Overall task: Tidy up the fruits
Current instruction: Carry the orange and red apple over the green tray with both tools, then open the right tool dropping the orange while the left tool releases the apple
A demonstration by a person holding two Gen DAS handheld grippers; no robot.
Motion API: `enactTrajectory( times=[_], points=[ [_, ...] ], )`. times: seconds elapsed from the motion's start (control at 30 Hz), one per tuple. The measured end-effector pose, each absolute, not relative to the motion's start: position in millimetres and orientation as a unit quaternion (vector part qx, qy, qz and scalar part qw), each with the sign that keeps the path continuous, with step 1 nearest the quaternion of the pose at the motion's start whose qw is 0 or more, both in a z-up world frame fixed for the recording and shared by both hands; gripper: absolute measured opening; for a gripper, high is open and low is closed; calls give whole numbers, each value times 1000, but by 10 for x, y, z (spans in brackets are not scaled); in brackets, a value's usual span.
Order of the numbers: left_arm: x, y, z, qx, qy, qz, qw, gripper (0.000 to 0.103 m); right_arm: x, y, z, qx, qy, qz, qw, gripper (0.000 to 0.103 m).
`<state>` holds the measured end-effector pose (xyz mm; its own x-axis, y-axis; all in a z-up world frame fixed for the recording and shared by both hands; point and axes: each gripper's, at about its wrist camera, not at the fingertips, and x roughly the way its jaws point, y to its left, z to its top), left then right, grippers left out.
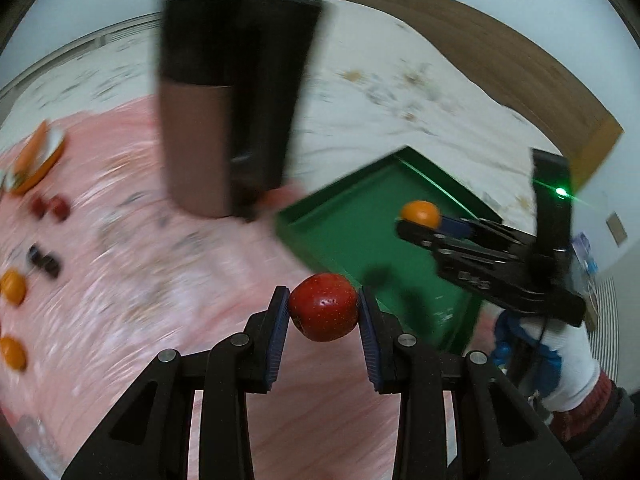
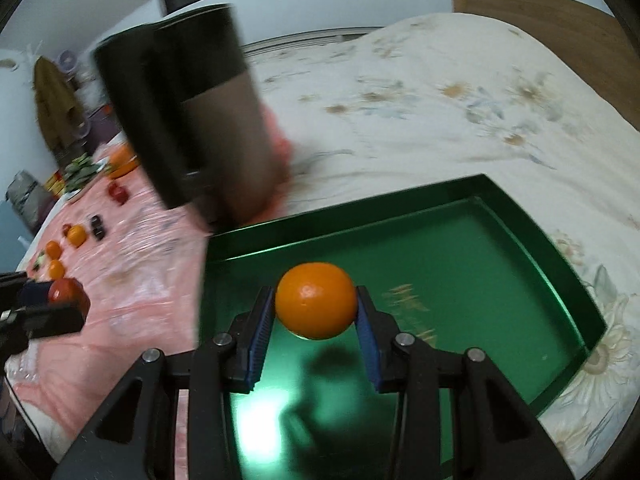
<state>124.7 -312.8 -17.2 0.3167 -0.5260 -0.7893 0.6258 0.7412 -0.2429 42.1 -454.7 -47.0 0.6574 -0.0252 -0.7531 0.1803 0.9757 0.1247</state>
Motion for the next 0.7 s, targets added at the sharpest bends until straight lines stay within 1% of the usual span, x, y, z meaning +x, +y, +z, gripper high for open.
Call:
enactTrajectory(
  times=[0.17,0.33,0.47,0.7],
  points=[
    [1267,-3668,-266,82,467,-376,796,29,439,-4801,-599,105,411,-84,902,0],
    [1382,-4002,-481,108,480,-370,788,29,421,-5012,-714,102,417,-109,897,0],
    [1419,-4193,-648,129,489,-367,781,29,402,-5104,-796,91,424,-127,892,1],
    [1416,-4282,-842,161,503,-357,770,30,408,-5153,-858,80,432,-147,886,2]
  ],
)
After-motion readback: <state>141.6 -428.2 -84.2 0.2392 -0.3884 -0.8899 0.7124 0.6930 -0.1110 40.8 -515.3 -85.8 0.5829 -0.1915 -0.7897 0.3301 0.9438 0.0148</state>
